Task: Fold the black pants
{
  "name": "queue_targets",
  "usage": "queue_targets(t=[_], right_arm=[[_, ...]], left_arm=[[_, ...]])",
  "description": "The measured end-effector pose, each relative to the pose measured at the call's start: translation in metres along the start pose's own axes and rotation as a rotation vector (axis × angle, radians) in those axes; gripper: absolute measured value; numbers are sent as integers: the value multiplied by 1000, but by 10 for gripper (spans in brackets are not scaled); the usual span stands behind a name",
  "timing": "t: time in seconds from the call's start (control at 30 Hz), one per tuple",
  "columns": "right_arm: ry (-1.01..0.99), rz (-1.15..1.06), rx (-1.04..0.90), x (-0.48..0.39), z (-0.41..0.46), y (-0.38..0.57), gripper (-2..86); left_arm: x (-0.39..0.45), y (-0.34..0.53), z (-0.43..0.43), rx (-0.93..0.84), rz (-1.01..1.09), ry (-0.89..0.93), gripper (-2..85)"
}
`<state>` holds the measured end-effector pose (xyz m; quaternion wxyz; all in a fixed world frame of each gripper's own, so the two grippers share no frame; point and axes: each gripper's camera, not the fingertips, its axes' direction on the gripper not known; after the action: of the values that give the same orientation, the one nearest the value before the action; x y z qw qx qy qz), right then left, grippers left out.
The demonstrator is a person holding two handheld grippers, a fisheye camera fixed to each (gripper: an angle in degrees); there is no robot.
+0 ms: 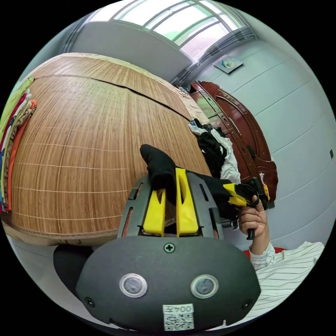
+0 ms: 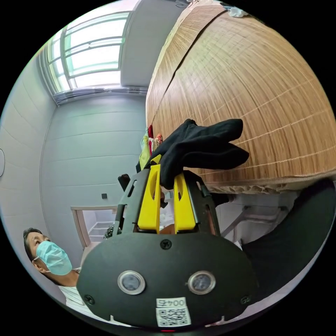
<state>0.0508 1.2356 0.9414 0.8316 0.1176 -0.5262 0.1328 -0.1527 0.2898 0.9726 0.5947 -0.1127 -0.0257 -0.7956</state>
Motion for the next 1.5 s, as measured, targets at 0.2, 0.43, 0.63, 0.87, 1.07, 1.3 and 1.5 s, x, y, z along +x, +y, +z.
queue_targets(t=[0.2, 0.43, 0.63, 0.87, 1.07, 1.3, 1.5], right_arm=[[65, -71, -67, -29, 80, -64, 63], [269, -173, -159, -8, 166, -83, 74], [267, 8, -232, 81, 181, -45, 88], [286, -57, -126, 88, 138, -21, 71], [221, -154, -73, 89, 112, -14, 58], [149, -174, -42, 114, 97, -26, 52], [122, -189, -23, 130, 73, -24, 48]], left_arm=[[-41, -54, -9, 75, 6, -49, 75], [-101, -48, 29, 110, -14, -107, 76], [-157, -14, 67, 54, -200, -43, 81], [-174, -15, 63, -30, -268, 140, 164], [-176, -1, 13, 9, -237, -1, 163], [-119, -109, 78, -151, 35, -109, 178], [-89, -140, 154, -325, 211, -217, 190]])
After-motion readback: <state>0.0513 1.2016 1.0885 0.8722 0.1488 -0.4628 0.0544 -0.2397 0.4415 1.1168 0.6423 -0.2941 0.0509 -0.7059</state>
